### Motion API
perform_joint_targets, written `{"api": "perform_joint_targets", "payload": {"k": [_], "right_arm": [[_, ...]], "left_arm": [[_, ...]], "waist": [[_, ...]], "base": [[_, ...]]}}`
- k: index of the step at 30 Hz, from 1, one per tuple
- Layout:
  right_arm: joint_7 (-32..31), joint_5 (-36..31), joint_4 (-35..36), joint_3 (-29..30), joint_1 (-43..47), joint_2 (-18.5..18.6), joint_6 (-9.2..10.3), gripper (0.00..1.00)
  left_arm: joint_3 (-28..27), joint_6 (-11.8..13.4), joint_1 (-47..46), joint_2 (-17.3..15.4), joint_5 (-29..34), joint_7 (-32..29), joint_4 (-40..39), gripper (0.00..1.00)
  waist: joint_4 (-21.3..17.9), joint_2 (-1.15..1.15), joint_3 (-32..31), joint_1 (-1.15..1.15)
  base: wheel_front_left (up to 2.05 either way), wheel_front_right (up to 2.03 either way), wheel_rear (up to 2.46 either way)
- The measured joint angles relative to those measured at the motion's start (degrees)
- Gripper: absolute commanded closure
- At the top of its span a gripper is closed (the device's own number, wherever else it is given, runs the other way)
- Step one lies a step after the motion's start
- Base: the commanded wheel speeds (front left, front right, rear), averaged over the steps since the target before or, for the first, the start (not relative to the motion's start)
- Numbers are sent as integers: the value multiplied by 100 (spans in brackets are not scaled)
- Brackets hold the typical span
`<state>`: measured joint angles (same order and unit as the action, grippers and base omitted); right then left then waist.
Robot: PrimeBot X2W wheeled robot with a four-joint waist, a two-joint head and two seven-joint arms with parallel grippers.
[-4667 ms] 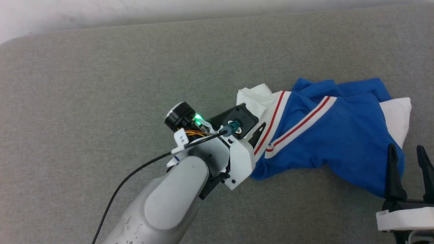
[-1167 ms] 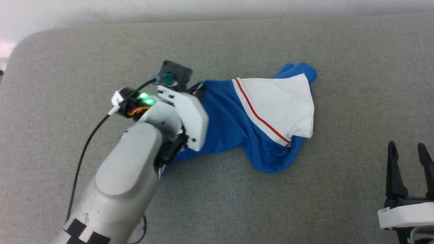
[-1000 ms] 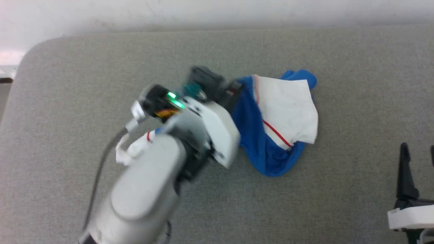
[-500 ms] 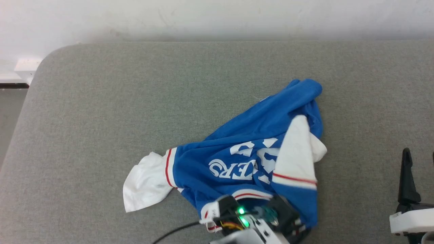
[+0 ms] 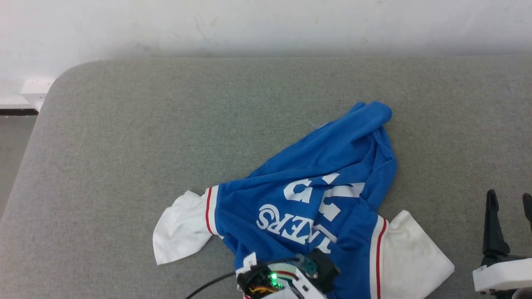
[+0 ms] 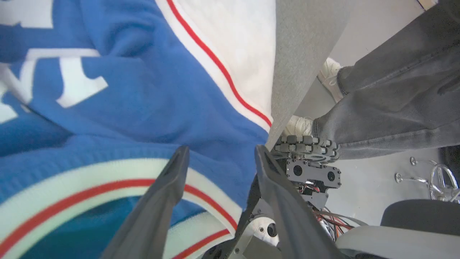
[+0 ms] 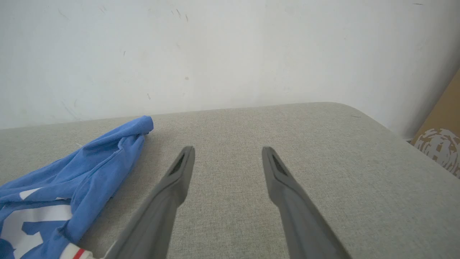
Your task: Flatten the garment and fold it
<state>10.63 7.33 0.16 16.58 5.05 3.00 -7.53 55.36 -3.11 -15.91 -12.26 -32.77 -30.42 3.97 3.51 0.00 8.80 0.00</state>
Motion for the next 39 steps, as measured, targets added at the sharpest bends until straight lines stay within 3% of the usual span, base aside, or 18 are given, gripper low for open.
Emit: {"api": "perform_joint_targets", "payload": {"k": [3,7,11,12,17,21,25,31,39], "right_arm": [[0,1,-27,-3,5,-1,0,0],[0,12,-34,-8,20,-1,0,0],[2,29,-31,-46,26,-1,0,0],[2,29,-31,-46,26,-1,0,0],[16,74,-32,-94,76,0,0,0],[25,105,-41,-148,118,-1,0,0],[54,125,-27,-180,184,0,0,0],[49,172,-30,-216,308,0,0,0],[-327,115,297,-606,216,3,0,0]], "left_arm": [[-218,94,-4,92,-41,219,-83,0],[-709,401,-48,144,-111,635,-459,0],[-1543,957,-148,178,99,1738,-938,0],[-1543,957,-148,178,99,1738,-938,0],[-2352,1311,-47,79,370,3271,-1271,0],[-2976,1535,525,-120,455,4275,-1341,0],[-3846,1680,1507,-289,561,4508,-1545,0],[-4717,1648,2404,-69,980,4515,-1979,0],[-5202,1017,2906,488,1427,4514,-1970,0]], "waist": [[10,0,-63,0],[39,0,-131,0],[38,0,-146,0],[38,0,-146,0],[38,0,-125,-1],[-9,0,-141,-1],[-44,0,-161,-1],[-31,0,-180,0],[137,0,-118,0]], "base": [[0,0,0],[0,0,0],[0,0,0],[0,0,0],[0,0,0],[0,0,0],[0,0,0],[0,0,0],[0,0,0]]}}
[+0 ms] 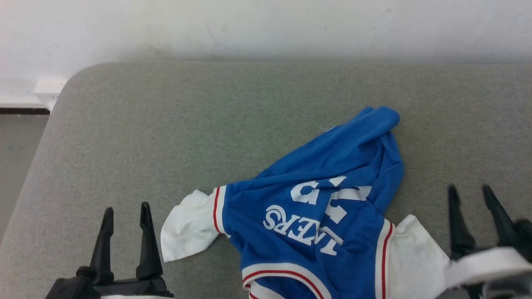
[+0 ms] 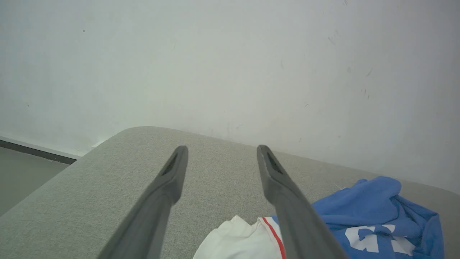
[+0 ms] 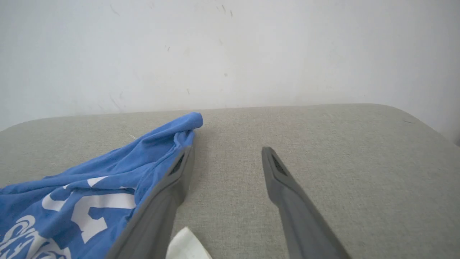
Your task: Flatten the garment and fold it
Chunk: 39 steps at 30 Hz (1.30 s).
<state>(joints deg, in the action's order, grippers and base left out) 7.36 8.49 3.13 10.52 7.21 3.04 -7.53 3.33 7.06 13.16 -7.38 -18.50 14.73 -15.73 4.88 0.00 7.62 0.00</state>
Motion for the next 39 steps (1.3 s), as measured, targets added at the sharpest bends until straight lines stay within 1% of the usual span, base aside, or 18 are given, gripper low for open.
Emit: {"api": "perform_joint_targets", "payload": {"k": [2,4,7,9,12,15,17,20,24,27,28,29,30,31,32,36,39], "right_arm": [[-287,-40,129,-232,-285,-1,0,0],[-726,-48,238,-502,-674,-3,0,0],[-1638,-46,281,-876,-1314,-9,-1,0],[-2270,-242,245,-1076,-1762,-9,0,0],[-3151,-397,34,-1254,-2419,23,0,0],[-3856,-488,-313,-1272,-2928,38,0,0],[-4320,-515,-621,-1261,-3143,57,0,0],[-4919,-732,-1073,-1189,-3354,147,0,0],[-5389,-916,-1551,-1021,-3481,174,0,0],[-5365,-1016,-1830,-942,-3536,180,0,0],[-5308,-1042,-1935,-904,-3538,177,0,4],[-5223,-1079,-2025,-869,-3538,170,0,50],[-5149,-1145,-2094,-853,-3540,167,0,64],[-5082,-1220,-2175,-859,-3547,170,0,89],[-4998,-1262,-2236,-847,-3564,169,0,100],[-4723,-1348,-2403,-816,-3710,176,0,100],[-4588,-1328,-2412,-957,-3903,250,0,100]], "left_arm": [[-63,-121,-9,98,116,0,1,0],[-108,-238,-32,167,245,0,10,0],[-135,-398,-99,242,376,0,37,0],[-138,-488,-169,279,449,0,77,0],[-141,-600,-297,346,482,0,122,0],[-116,-687,-402,377,485,0,203,0],[-85,-727,-452,393,485,0,252,0],[-19,-801,-546,411,485,0,338,0],[24,-853,-628,421,482,0,405,0],[63,-861,-655,421,478,0,457,0],[81,-861,-655,421,468,0,480,0],[103,-861,-656,421,453,0,502,0],[127,-861,-657,422,439,0,520,0],[143,-861,-658,422,438,0,537,0],[164,-861,-658,422,436,0,548,0],[194,-859,-668,423,411,0,603,0],[191,-855,-668,423,409,0,617,0]], "waist": [[36,0,58,0],[64,0,131,-1],[94,0,260,-1],[115,0,353,-1],[160,0,490,-1],[240,0,607,-1],[315,0,671,-1],[453,0,760,-1],[661,0,863,-1],[812,0,932,-1],[859,0,951,-1],[904,0,968,-1],[945,0,981,-1],[982,0,992,0],[1012,0,1000,0],[1068,0,985,-1],[1032,0,949,-1]], "base": [[0,0,0],[0,0,0],[0,0,0],[0,0,0],[0,0,0],[0,0,0],[0,0,0],[0,0,0],[0,0,0],[0,0,0],[0,0,0],[0,0,0],[0,0,0],[0,0,0],[0,0,0],[0,0,0],[0,0,0]]}}
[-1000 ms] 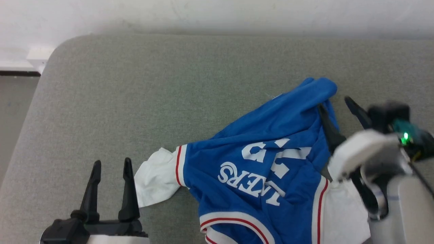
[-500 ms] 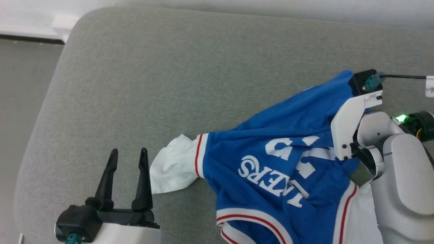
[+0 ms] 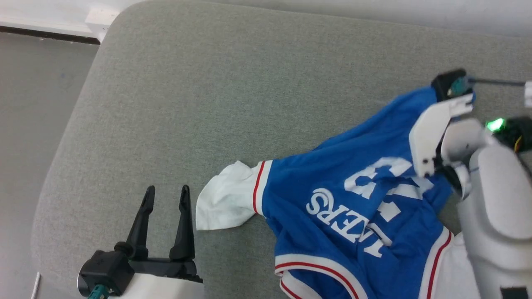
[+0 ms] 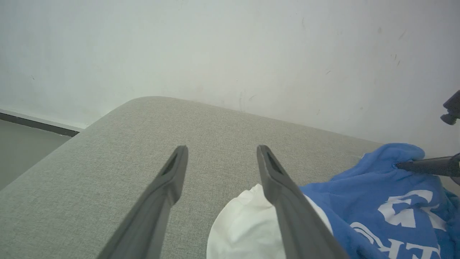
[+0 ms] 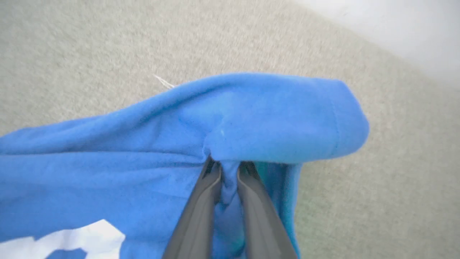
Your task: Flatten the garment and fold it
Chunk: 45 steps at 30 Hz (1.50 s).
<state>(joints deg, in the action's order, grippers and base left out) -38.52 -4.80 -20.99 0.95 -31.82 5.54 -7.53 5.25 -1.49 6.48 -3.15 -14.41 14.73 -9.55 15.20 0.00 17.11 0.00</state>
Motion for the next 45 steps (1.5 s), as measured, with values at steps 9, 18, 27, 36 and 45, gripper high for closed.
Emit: {"api": "perform_joint_targets", "payload": {"k": [9,18,27,36,45], "right_arm": [[285,71,190,-932,-1639,1015,-1,100],[1165,-147,-605,-2201,-3260,1801,-1,100],[1538,-168,-1947,-2914,-3789,1622,-1,80],[1774,21,-2608,-2815,-3854,1295,-1,0],[2519,334,-2350,-1913,-3643,1136,-1,0]], "left_arm": [[158,-1,-214,5,-120,0,3,0],[380,-89,-599,12,-316,0,169,0],[705,-156,-967,13,-456,0,382,0],[678,-155,-1081,13,-468,0,476,0],[413,-148,-944,15,-227,0,436,0]], "waist": [[50,0,203,0],[387,0,677,-1],[739,0,1184,-1],[781,0,1282,0],[427,-1,872,1]], "base": [[0,0,0],[0,0,0],[0,0,0],[0,0,0],[0,0,0]]}}
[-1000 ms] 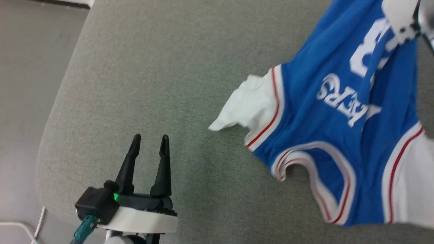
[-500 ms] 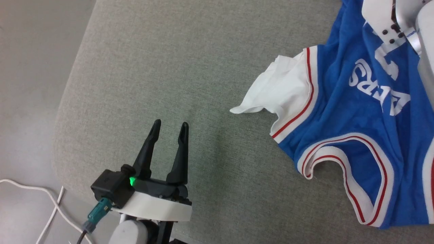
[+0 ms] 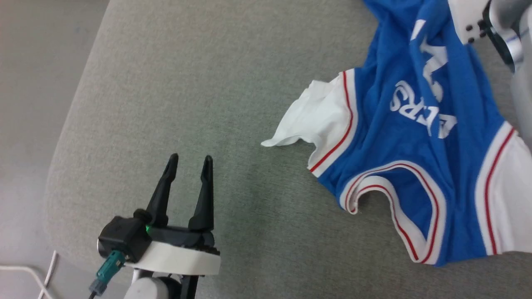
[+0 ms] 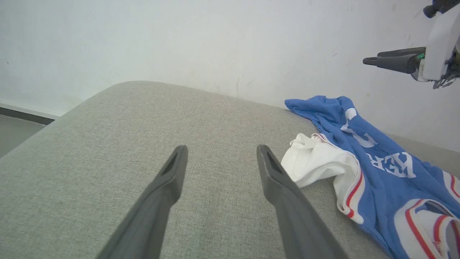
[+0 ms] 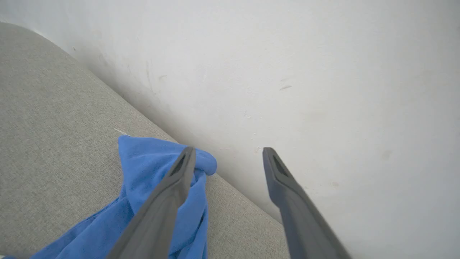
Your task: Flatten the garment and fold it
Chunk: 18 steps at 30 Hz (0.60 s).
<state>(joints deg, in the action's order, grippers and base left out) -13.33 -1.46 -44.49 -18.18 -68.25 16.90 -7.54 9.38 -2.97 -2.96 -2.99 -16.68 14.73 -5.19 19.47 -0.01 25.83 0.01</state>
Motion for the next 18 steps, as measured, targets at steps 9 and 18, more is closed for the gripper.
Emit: {"api": "perform_joint_targets", "payload": {"k": [9,18], "right_arm": [[527,10,1893,1767,2230,-374,0,0],[1122,64,4900,3122,5755,-1371,0,0]], "left_arm": [[-296,1,537,0,270,0,-119,0],[-457,1,1012,1,371,0,-187,0]], "waist": [[-442,0,-653,1],[-973,0,-1283,2]], "base": [[0,0,0],[0,0,0]]}}
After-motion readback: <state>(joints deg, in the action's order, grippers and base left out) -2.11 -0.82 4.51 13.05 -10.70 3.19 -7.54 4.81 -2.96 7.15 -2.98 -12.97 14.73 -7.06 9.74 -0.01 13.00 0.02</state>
